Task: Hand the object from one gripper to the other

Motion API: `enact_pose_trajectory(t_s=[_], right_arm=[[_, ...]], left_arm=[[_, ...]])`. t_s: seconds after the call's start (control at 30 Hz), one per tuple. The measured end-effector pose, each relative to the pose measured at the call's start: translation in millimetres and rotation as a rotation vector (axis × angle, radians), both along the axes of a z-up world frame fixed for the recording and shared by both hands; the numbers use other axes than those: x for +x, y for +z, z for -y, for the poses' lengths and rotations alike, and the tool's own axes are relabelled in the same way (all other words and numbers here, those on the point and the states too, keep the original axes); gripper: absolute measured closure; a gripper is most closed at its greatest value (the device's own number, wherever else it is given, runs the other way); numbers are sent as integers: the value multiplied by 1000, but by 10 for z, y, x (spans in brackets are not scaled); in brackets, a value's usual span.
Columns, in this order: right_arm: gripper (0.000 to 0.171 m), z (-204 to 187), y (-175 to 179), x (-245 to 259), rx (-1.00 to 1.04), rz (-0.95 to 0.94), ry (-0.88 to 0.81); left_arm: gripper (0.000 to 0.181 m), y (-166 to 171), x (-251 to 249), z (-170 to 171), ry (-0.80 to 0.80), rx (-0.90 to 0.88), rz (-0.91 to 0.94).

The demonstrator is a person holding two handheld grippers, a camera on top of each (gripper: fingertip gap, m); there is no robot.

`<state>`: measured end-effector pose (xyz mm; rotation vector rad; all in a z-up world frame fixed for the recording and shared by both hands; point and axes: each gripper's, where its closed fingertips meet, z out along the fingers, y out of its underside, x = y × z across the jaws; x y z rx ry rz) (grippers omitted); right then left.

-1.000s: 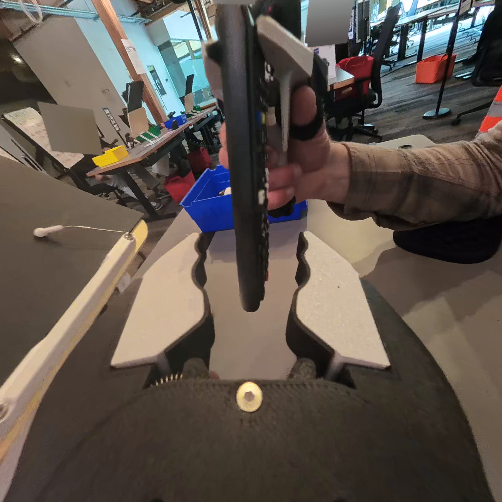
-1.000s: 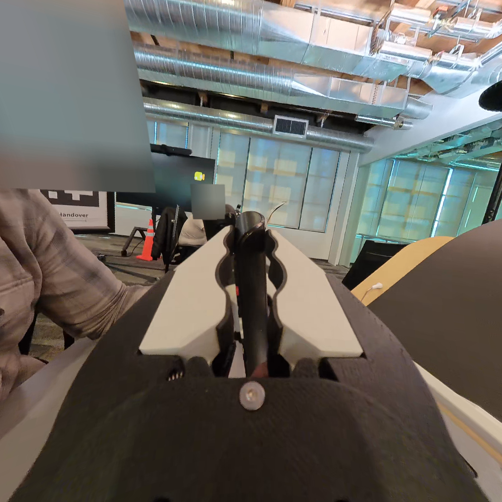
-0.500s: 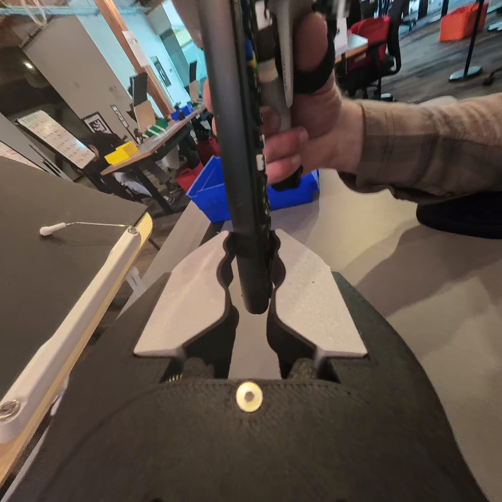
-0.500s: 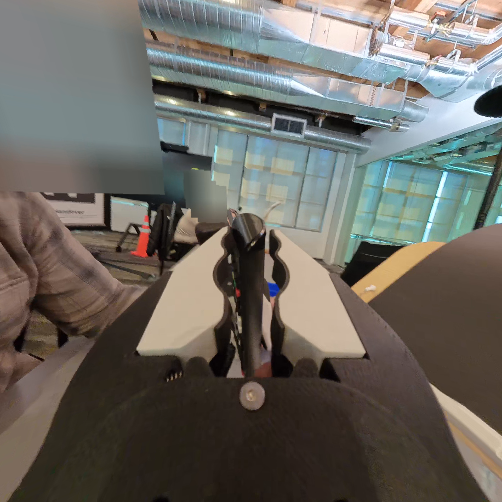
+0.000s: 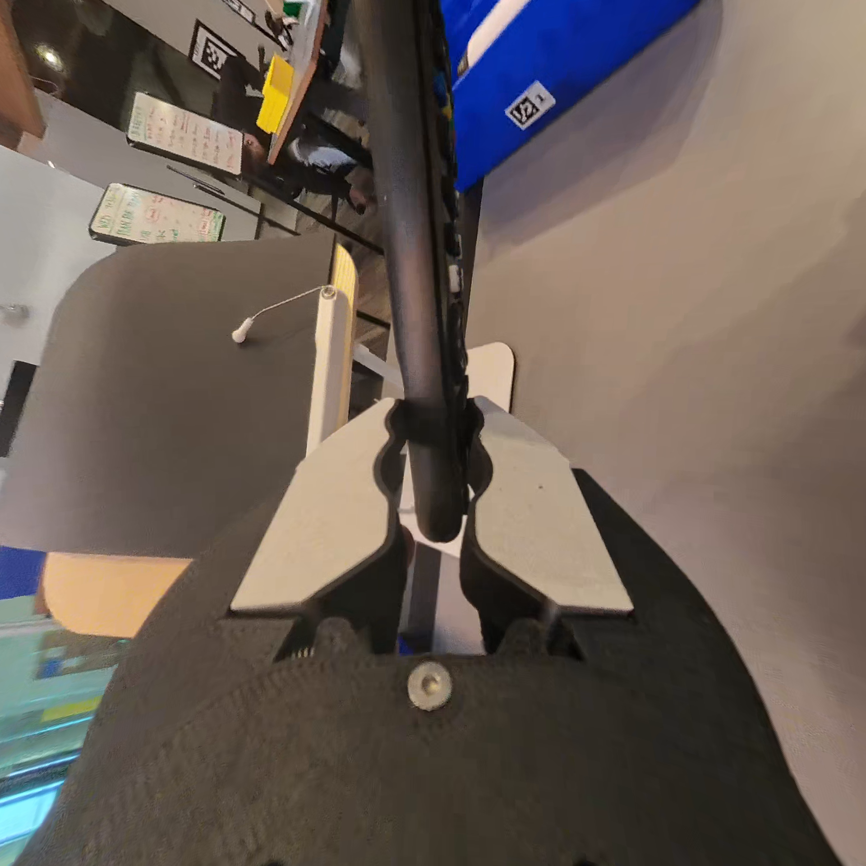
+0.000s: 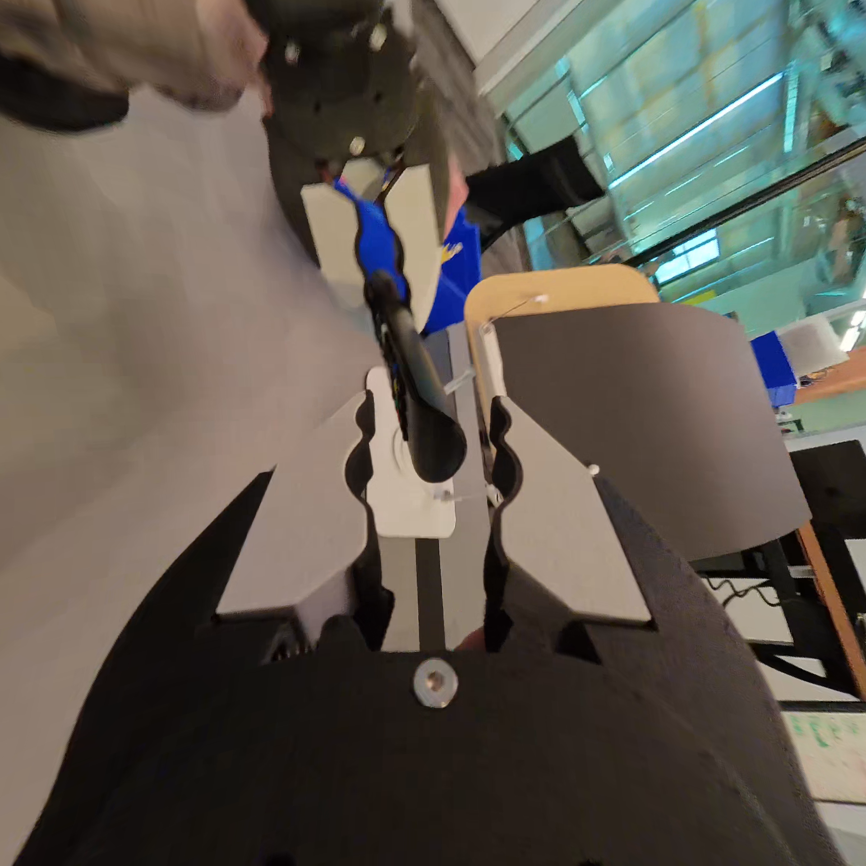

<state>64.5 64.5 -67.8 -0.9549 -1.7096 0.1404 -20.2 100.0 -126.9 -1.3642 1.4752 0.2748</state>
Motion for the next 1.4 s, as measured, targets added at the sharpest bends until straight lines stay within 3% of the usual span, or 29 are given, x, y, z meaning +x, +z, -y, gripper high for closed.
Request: enact_pose_trajectory(t_s=[0.27,0.43,0.73,0.93,1.07,1.2,1.4], right_arm=[[127,-74,-291,-213,173,211,-89],[143,-317,-484,-208,250,325,-181],[150,-343,-443,-254,135,193,-110],[150,-465,-150,-234,70,-56,-91],[149,-590,158,-235,121,-277,-121],[149,-632,305,-335,209,-424,-153],[149,-530,174,-672,280,-470,-149]], left_arm=[[157,-71,-19,45,67,-12,-119],[157,-27,34,115,66,-10,-125],[156,177,35,187,41,39,-68],[115,764,-100,149,56,91,291],[95,1075,-150,150,-58,-137,766],[87,1224,-59,182,-270,-401,1164],[93,1134,127,127,-305,-412,1267]])
